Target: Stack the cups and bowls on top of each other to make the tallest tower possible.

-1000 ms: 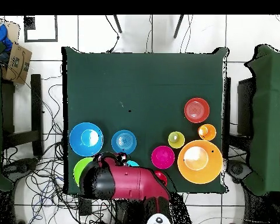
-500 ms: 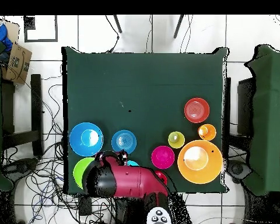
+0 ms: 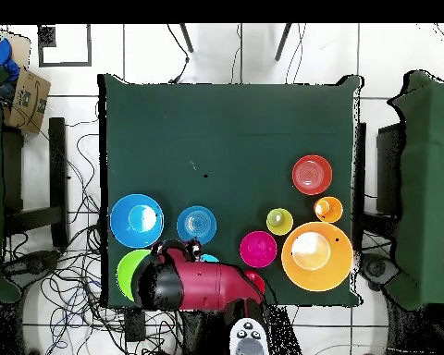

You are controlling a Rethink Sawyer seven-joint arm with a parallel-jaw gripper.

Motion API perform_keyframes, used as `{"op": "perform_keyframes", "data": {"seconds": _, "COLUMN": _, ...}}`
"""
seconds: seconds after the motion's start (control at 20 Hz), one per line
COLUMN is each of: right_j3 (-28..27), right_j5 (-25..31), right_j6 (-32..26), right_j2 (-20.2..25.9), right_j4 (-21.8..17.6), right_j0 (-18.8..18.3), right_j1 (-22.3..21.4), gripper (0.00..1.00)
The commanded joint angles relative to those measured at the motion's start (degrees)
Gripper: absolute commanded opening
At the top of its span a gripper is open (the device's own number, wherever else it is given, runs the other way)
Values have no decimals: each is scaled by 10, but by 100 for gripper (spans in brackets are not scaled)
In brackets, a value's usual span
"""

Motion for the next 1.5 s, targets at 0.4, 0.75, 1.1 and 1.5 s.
{"op": "perform_keyframes", "data": {"seconds": 0.4, "right_j3": -1, "right_j5": -50, "right_j6": 114, "right_j2": 11, "right_j4": 6, "right_j0": 20, "right_j1": 85, "gripper": 100}}
{"op": "perform_keyframes", "data": {"seconds": 0.75, "right_j3": -18, "right_j5": -49, "right_j6": 110, "right_j2": -14, "right_j4": 8, "right_j0": 47, "right_j1": 110, "gripper": 100}}
{"op": "perform_keyframes", "data": {"seconds": 1.1, "right_j3": 23, "right_j5": -62, "right_j6": 114, "right_j2": -17, "right_j4": 2, "right_j0": 49, "right_j1": 103, "gripper": 100}}
{"op": "perform_keyframes", "data": {"seconds": 1.5, "right_j3": 42, "right_j5": -111, "right_j6": 111, "right_j2": -21, "right_j4": -17, "right_j0": 42, "right_j1": 126, "gripper": 100}}
